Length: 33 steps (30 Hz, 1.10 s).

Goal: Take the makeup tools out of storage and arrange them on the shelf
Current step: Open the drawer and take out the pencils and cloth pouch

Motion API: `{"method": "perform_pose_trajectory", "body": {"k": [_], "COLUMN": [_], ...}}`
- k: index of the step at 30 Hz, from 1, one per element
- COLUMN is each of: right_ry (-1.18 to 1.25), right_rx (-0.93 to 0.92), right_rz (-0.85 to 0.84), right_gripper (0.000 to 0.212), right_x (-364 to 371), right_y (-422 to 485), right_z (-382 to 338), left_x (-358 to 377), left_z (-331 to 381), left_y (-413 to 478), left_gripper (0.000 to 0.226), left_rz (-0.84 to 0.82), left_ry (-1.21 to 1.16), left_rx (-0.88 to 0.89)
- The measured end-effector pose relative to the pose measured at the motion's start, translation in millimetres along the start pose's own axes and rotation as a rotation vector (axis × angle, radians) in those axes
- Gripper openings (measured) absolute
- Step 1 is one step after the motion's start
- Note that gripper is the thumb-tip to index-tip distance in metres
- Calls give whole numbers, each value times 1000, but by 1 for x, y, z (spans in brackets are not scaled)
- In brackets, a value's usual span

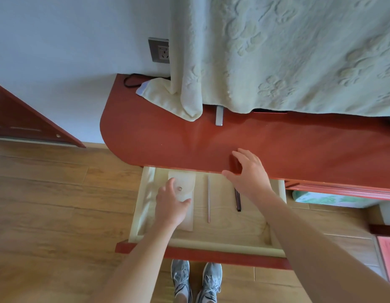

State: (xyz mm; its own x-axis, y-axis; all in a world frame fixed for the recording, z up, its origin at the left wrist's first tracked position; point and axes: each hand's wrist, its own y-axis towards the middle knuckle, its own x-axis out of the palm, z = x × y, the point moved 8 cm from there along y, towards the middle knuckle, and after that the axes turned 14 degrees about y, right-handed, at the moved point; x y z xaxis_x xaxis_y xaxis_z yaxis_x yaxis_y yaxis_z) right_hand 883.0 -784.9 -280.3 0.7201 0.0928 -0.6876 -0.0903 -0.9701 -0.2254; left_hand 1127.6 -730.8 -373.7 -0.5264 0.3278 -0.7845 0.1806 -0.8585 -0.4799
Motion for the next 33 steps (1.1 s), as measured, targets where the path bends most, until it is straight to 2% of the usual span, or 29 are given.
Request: {"method": "perform_pose_trajectory", "body": {"k": [5, 10, 23, 33], "right_ry": [-36, -1, -8, -22], "right_rx": [-5, -9, 17, 24], "right_rz": [47, 97, 47, 13], "right_gripper": [61, 56, 58, 60], "right_x": [3, 3, 4, 4], "right_y": [12, 14, 14, 13], "right_z": [1, 5, 5, 4], "left_x": [10, 15, 6, -10], "left_z": [-9, -14, -2, 7], "left_y": [14, 22, 15, -8], "left_gripper": [91, 90, 77, 80], "left_rz": [-12, -38, -55, -80], "left_ry": [71, 26, -45, -292], "left_rx": [-41, -30, -42, -84]}}
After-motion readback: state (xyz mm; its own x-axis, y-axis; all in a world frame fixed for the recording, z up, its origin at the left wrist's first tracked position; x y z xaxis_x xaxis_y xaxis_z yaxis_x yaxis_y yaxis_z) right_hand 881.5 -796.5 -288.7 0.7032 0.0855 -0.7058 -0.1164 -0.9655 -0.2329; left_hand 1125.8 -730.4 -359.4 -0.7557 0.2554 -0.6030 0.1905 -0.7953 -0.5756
